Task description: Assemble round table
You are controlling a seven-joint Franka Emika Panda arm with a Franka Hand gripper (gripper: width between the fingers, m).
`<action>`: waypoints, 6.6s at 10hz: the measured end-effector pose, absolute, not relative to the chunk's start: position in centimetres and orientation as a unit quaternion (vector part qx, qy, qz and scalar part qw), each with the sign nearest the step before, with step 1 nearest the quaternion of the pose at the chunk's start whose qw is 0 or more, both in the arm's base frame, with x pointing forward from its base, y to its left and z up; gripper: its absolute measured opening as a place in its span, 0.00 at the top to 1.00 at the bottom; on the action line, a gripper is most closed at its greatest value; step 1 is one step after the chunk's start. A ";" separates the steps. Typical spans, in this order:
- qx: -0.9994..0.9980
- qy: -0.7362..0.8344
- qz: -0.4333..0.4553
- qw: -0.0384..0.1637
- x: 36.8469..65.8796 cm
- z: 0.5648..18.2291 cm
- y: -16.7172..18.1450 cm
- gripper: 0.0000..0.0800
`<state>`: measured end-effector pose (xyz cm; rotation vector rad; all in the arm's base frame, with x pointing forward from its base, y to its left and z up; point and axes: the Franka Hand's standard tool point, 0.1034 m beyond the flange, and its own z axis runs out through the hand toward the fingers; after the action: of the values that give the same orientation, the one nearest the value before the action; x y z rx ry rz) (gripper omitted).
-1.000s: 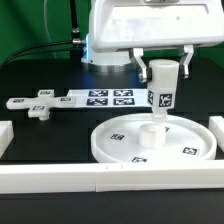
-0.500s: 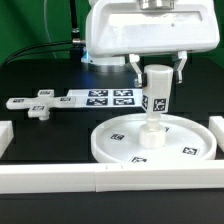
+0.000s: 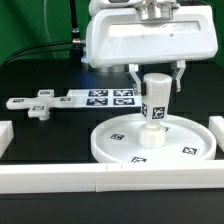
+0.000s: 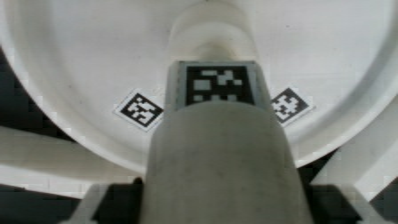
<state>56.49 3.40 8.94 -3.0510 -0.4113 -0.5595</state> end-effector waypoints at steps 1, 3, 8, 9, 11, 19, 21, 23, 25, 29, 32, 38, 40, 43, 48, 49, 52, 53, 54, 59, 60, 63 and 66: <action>-0.975 -0.131 -0.177 0.007 56.4 8.8 3.4 0.49; -0.976 -0.132 -0.174 0.007 56.2 8.3 3.5 0.49; -0.975 -0.131 -0.181 0.006 56.4 8.2 3.5 0.38; -0.975 -0.132 -0.181 0.006 56.4 8.2 3.4 0.38; -0.974 -0.134 -0.182 0.003 56.6 8.9 3.1 0.23; -0.976 -0.136 -0.170 0.002 56.5 10.1 2.3 0.19; -0.983 -0.139 -0.120 0.014 55.8 10.0 2.6 0.19; -0.989 -0.132 -0.051 0.034 55.6 10.1 3.7 0.19; -0.988 -0.149 0.007 0.039 55.3 9.7 3.8 0.19; -0.979 -0.187 0.073 0.036 56.6 10.0 3.2 0.19; -0.976 -0.200 0.075 0.033 56.6 9.8 3.2 0.19; -0.963 -0.261 0.068 0.016 57.2 9.2 3.6 0.19; -0.963 -0.261 0.068 0.017 57.2 9.0 3.4 0.36; -0.964 -0.255 0.068 0.017 57.2 9.0 3.4 0.49; -0.997 -0.046 0.062 0.022 56.6 9.0 3.9 0.49; -0.998 0.023 0.056 0.018 56.5 9.0 3.8 0.49; -0.984 0.172 0.048 0.008 56.3 9.0 3.7 0.49; -0.978 0.206 0.043 0.006 56.4 9.0 3.7 0.49; -0.971 0.234 0.043 0.007 56.4 9.0 3.7 0.49; -0.909 0.414 0.045 0.010 56.2 9.0 3.6 0.49; -0.879 0.474 0.044 0.015 56.0 9.1 3.6 0.49; -0.788 0.614 0.029 0.050 55.5 9.0 3.5 0.49; -0.709 0.701 0.044 0.064 55.5 9.1 4.5 0.49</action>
Offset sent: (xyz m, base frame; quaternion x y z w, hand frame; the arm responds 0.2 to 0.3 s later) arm -0.0008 0.0040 -0.0068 0.0008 0.0067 0.0034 1.0000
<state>55.52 4.48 9.07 -2.1401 2.1165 0.1322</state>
